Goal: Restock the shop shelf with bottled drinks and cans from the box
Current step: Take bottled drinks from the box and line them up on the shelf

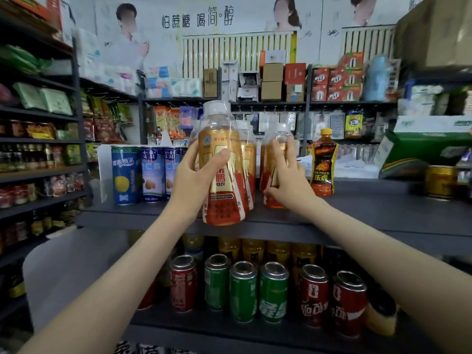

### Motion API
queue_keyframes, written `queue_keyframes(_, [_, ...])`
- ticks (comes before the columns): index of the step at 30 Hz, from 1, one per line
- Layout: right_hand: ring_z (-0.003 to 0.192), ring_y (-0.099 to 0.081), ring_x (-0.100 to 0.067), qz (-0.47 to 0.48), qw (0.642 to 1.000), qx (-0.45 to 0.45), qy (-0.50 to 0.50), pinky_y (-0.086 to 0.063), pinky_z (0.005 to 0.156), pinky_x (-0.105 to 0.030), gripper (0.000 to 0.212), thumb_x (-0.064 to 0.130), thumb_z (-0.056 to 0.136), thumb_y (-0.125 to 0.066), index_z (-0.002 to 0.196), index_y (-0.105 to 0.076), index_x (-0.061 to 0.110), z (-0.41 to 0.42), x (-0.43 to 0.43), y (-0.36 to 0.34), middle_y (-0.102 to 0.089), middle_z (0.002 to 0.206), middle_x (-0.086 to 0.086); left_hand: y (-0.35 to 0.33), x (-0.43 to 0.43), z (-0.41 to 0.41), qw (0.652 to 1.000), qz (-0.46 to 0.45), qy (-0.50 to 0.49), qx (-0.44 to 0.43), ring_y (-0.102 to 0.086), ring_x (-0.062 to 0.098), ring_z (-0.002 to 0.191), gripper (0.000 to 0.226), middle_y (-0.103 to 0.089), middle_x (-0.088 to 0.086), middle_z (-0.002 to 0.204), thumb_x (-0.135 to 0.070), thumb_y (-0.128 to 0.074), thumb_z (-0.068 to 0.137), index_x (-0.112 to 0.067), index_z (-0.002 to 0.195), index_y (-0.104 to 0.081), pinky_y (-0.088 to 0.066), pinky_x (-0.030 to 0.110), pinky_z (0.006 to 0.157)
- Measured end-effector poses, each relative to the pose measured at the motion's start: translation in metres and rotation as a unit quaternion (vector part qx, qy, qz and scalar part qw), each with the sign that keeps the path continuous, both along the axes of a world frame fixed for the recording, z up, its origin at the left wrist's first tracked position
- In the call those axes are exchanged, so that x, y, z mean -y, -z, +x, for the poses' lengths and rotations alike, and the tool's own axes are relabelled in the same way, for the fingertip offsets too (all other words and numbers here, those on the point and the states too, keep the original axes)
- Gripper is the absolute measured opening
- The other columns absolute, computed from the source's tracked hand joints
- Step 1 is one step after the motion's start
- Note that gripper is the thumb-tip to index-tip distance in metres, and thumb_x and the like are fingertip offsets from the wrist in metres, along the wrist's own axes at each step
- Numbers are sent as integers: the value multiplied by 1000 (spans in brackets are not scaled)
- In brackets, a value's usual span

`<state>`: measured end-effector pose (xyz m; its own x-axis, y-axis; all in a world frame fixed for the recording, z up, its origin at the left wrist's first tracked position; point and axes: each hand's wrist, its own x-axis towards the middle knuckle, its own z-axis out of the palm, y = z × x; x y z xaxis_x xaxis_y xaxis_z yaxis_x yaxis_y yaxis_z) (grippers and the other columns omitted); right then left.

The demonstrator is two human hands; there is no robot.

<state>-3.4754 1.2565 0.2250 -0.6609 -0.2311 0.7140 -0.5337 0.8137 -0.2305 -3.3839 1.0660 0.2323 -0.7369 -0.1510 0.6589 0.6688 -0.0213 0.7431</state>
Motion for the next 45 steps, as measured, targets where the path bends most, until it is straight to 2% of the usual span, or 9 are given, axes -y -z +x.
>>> queue_keyframes(11, [137, -15, -46, 43, 997, 17, 63, -48, 92, -51, 113, 25, 79, -75, 148, 14, 39, -19, 8, -3, 28, 155, 6, 5, 11, -5, 1000, -5, 14, 10, -71, 6, 83, 32, -72, -11, 93, -31, -66, 82, -33, 113, -58, -54, 18, 62])
queue_keyframes(15, [142, -3, -41, 42, 998, 44, 34, -35, 106, -47, 102, 21, 85, -69, 149, 10, 38, -12, 3, -9, 28, 155, 4, 3, 3, 1, 1000, -1, 26, 16, -70, 8, 91, 49, -71, -8, 104, -35, -68, 80, -28, 127, -54, -56, 21, 68])
queue_keyframes(18, [143, -9, -31, -82, 996, -1, -42, -18, 114, -46, 74, 31, 92, -60, 150, -15, 34, 17, 2, -17, -3, 160, -3, -3, -9, 4, 999, -14, 30, -12, -69, 11, 98, 59, -70, -6, 110, -39, -68, 76, -27, 131, -52, -57, 28, 78])
queue_keyframes(22, [119, -56, -16, -289, 864, 211, -355, -53, 90, -36, 61, 39, 84, -65, 138, -36, 42, 64, -7, -27, -55, 132, 2, -14, -32, 0, 998, -50, 21, -38, -67, 12, 100, 62, -68, -6, 112, -45, -73, 77, -29, 133, -49, -56, 38, 85])
queue_keyframes(25, [110, -63, -10, -215, 869, 234, -379, -55, 84, -26, 68, 22, 81, -72, 134, -34, 44, 76, -13, -22, -60, 126, 3, -18, -52, -7, 996, -75, 3, -46, -65, 11, 104, 64, -68, -11, 113, -55, -68, 74, -35, 131, -49, -52, 43, 93])
queue_keyframes(31, [110, -64, -22, -314, 834, 245, -382, -54, 88, -38, 74, 12, 71, -79, 134, -45, 27, 65, -29, -12, -65, 121, -6, -22, -72, -13, 970, -236, -50, -8, -56, 5, 103, 61, -55, -18, 119, -65, -35, 92, -37, 145, -27, -43, 29, 95])
queue_keyframes(34, [108, -65, -21, -301, 852, 238, -356, -56, 85, -35, 72, 12, 68, -80, 132, -48, 24, 60, -33, -6, -66, 118, -7, -11, -63, -19, 918, -320, -222, -79, -49, 17, 118, 65, -56, -3, 129, -63, -20, 95, -24, 144, -37, -36, 33, 104])
queue_keyframes(38, [103, -67, -14, -300, 880, 224, -294, -56, 88, -38, 83, 17, 68, -78, 140, -38, 27, 49, -36, 3, -66, 117, -1, 10, -35, -29, 839, -365, -383, -128, -41, 23, 115, 51, -49, 10, 123, -41, -45, 96, -18, 142, -41, -27, 24, 92])
queue_keyframes(45, [107, -61, -5, -207, 934, 188, -224, -52, 91, -31, 105, 28, 81, -73, 148, 7, 43, 22, -32, 4, -56, 119, 19, 22, -19, -50, 809, -479, -329, -87, -6, 33, 143, 91, 0, 19, 155, -33, -65, 88, -31, 152, 1, -10, 41, 116])
